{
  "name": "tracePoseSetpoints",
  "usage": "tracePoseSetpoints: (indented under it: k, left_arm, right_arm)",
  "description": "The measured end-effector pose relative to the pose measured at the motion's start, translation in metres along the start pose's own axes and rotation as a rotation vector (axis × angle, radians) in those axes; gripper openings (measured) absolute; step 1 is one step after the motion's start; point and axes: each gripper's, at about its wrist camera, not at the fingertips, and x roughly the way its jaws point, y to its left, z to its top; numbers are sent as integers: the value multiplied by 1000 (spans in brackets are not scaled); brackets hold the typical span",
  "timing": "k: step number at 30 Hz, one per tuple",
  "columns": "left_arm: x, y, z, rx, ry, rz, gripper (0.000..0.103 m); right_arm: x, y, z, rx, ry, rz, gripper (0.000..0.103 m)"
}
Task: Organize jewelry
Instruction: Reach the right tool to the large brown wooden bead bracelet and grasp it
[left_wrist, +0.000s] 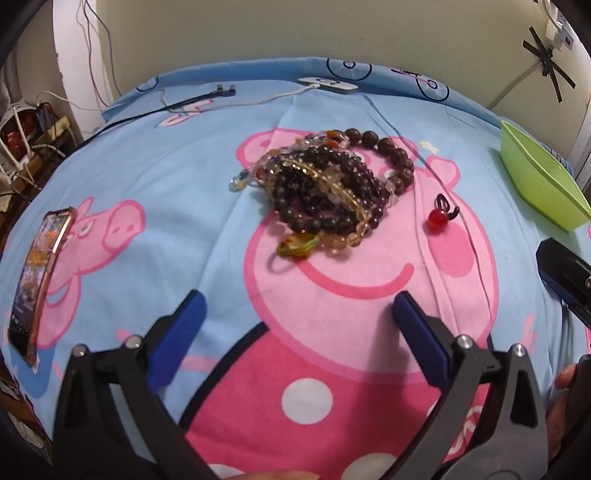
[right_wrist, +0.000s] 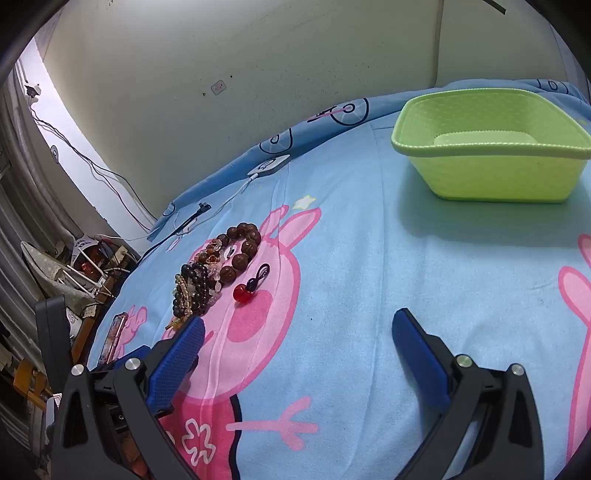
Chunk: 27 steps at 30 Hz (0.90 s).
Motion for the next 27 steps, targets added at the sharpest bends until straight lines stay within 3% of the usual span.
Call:
tracePoseSetpoints:
  k: [27]
  left_arm:
    - [-3,8,0,23,23,-13,98]
  right_arm:
    - [0,3,0,-18,8,-24,84]
